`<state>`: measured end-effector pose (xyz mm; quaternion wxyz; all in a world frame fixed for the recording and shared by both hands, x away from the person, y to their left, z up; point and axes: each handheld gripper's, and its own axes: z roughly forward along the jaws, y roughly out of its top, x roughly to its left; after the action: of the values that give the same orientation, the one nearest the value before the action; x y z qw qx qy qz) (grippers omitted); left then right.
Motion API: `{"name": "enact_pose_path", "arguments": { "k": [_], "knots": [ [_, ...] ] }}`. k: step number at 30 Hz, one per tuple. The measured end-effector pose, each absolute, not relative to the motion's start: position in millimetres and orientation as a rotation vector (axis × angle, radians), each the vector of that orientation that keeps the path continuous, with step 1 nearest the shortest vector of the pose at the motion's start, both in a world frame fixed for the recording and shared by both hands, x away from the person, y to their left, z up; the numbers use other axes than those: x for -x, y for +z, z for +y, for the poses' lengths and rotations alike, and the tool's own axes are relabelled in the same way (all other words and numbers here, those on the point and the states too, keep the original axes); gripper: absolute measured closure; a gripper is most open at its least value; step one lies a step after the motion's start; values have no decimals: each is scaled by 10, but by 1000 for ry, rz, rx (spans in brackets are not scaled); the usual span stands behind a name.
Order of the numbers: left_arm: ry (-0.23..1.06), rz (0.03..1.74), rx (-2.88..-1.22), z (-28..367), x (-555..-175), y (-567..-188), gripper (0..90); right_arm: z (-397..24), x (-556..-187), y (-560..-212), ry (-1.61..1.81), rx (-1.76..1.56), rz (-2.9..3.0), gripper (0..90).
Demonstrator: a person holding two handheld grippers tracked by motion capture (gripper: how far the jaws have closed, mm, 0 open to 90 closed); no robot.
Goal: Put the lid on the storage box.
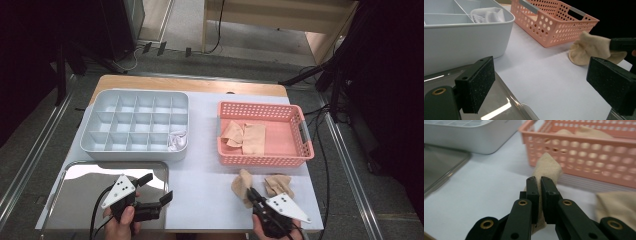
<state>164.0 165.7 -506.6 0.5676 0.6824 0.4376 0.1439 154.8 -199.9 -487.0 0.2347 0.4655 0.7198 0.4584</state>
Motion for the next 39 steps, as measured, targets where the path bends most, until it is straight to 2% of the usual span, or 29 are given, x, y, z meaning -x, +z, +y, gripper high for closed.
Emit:
{"name": "enact_pose_path", "arguments": {
  "k": [8,9,12,14,19,22,26,30,32,35,39],
  "knots": [
    [320,1034,-1605,1652,-1661,-5092,86,-1323,-1641,-5069,1280,-1156,2132,854],
    [317,1035,-1604,1653,-1658,-5092,86,-1242,-1643,-5106,1274,-1142,2152,836],
    [325,1032,-1603,1657,-1648,-5082,86,-1103,-1659,-5172,1366,-1137,2184,686],
    [322,1032,-1602,1657,-1643,-5073,86,-1127,-1668,-5141,1451,-1159,2187,641],
    [315,1041,-1606,1646,-1658,-5083,86,-1486,-1753,-4994,1500,-1275,2058,654],
    [308,1043,-1611,1623,-1661,-5097,86,-1634,-1944,-5051,1431,-1387,2084,595],
    [313,1042,-1613,1618,-1651,-5091,87,-1605,-2122,-5193,1350,-1432,2098,540],
    [313,1053,-1611,1629,-1650,-5104,86,-1418,-2159,-5278,1244,-1357,2179,555],
    [317,1057,-1613,1627,-1646,-5105,87,-1337,-2158,-5316,1159,-1332,2192,635],
    [342,1075,-1617,1589,-1630,-5099,140,-1312,-2141,-5315,1116,-1321,2164,831],
    [329,1058,-1638,1511,-1609,-5097,140,-1376,-2110,-5307,1171,-1392,2142,862]
  ]
}}
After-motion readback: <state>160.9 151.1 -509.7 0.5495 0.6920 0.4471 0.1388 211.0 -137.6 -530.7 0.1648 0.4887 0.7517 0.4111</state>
